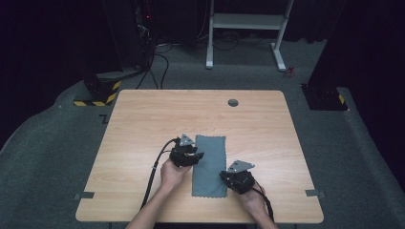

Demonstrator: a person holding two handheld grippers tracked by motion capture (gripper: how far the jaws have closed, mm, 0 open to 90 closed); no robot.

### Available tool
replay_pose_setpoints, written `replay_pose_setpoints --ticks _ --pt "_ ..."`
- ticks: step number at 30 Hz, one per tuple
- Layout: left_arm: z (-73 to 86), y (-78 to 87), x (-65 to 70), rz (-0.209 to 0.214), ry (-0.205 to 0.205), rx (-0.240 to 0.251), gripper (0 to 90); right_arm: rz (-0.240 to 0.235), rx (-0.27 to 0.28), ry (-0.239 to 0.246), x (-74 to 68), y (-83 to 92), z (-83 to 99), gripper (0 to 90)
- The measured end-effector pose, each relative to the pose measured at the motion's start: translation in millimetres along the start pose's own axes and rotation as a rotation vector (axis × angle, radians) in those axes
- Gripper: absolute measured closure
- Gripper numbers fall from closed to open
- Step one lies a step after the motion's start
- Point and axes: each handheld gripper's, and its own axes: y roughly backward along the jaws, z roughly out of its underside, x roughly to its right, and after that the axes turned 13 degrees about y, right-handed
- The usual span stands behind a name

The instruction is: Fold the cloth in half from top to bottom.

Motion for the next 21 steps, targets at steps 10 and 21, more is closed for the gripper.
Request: replay_pose_setpoints --ticks 10,21 --pt "-9.0 -13.2 -30.0 -0.101 0.096 0.018 58.1 0.001 0.002 -0.017 5.4 1.5 -2.3 79.7" --pt "-26.0 -26.2 -32.5 -0.12 0.11 -0.006 51.3 0.099 0.041 -0.189 60.6 -16.2 -23.9 75.4"
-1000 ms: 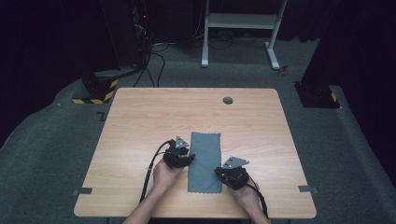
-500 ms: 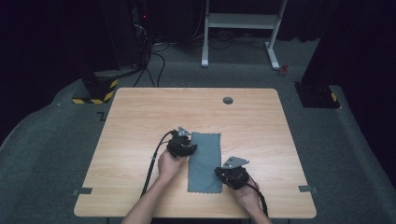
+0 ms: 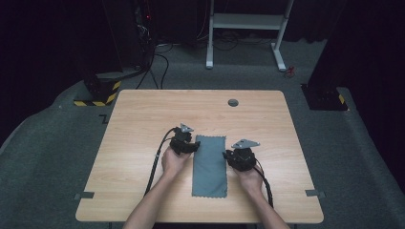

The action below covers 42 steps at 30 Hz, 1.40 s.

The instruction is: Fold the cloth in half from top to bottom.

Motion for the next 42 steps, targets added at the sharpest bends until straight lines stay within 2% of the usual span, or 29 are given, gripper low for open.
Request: replay_pose_setpoints --ticks 3,8,11,14,17,21,22,23,27,32,39,40,42 --pt "-5.2 -3.4 -3.4 -0.009 0.023 0.001 51.4 0.039 -0.01 -0.04 13.3 -11.2 -7.6 72.1" --pt "-9.8 -7.4 -3.5 -0.019 -0.001 0.002 57.0 0.058 -0.043 -0.113 32.0 -31.0 -14.4 69.9" --pt "-9.8 -8.8 -2.6 -0.023 0.011 0.013 60.4 0.07 -0.056 -0.134 37.0 -39.6 -18.3 70.0" --pt "-9.7 -8.9 -1.6 -0.036 -0.008 0.013 63.8 0.071 -0.087 -0.14 41.0 -49.2 -22.2 70.9" --pt "-9.6 -9.6 -0.4 -0.035 -0.026 0.012 67.5 0.069 -0.074 -0.155 42.0 -55.8 -22.8 73.2" --pt "-9.0 -10.5 1.9 -0.026 -0.032 0.015 73.5 0.053 -0.103 -0.12 42.1 -62.7 -31.9 80.5" --pt "-9.2 -10.7 1.5 -0.02 -0.027 0.014 75.6 0.053 -0.106 -0.105 42.7 -64.6 -33.6 85.0" --pt "-10.3 -10.8 0.1 -0.007 -0.02 0.006 78.5 0.045 -0.112 -0.112 43.1 -65.3 -34.7 87.5" --pt "-13.0 -12.3 -3.0 0.034 0.027 -0.012 88.0 0.03 -0.121 -0.104 44.2 -65.1 -35.6 88.9" --pt "-15.0 -10.3 -12.7 0.096 0.077 -0.024 89.7 0.013 -0.098 -0.105 46.4 -61.2 -35.6 89.3" --pt "-27.7 3.2 -13.3 0.13 0.071 0.021 90.0 0.016 -0.052 -0.077 46.9 -46.7 -48.8 89.5" --pt "-29.6 4.2 -14.7 0.145 0.096 0.026 90.0 0.018 -0.048 -0.078 47.8 -45.5 -49.9 89.6" --pt "-33.5 3.8 -15.3 0.152 0.097 0.023 90.0 0.018 -0.055 -0.084 51.1 -44.7 -51.4 89.7"
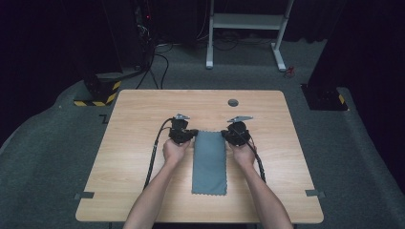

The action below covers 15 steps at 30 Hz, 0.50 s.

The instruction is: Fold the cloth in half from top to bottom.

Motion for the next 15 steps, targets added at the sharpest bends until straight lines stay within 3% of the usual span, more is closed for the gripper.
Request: replay_pose_setpoints --ticks 3,8,9,15 --pt "-4.3 0.0 2.6 -0.02 -0.015 -0.001 90.0 0.01 0.003 0.005 2.1 2.8 -8.9 89.8" --pt "-19.9 9.4 3.0 -0.007 -0.019 0.039 90.0 0.03 0.016 0.032 5.8 7.8 -24.1 89.8" --pt "-24.3 12.8 3.0 0.009 -0.002 0.059 90.0 0.031 0.004 0.036 6.5 7.7 -26.7 89.8" --pt "-28.8 17.8 7.9 0.001 -0.034 0.054 90.0 0.047 0.044 0.054 7.8 17.0 -38.4 89.8"
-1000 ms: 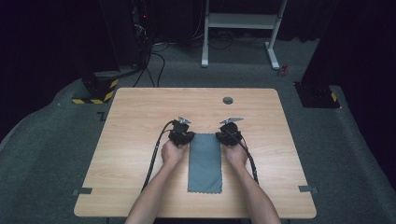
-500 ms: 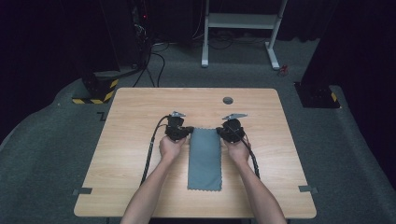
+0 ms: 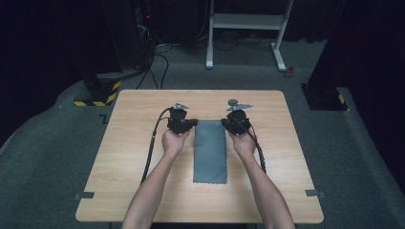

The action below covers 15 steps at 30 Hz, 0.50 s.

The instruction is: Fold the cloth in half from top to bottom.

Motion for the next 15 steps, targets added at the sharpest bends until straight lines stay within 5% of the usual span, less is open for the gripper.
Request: replay_pose_setpoints --ticks 7,15 --pt "12.5 -0.4 -1.0 0.027 -0.017 -0.011 90.0 -0.029 -0.01 -0.002 -5.1 -3.3 15.5 89.7" --pt "27.5 -0.4 2.1 0.019 -0.082 -0.057 90.0 -0.058 -0.025 0.006 -12.7 -3.6 31.6 89.7"
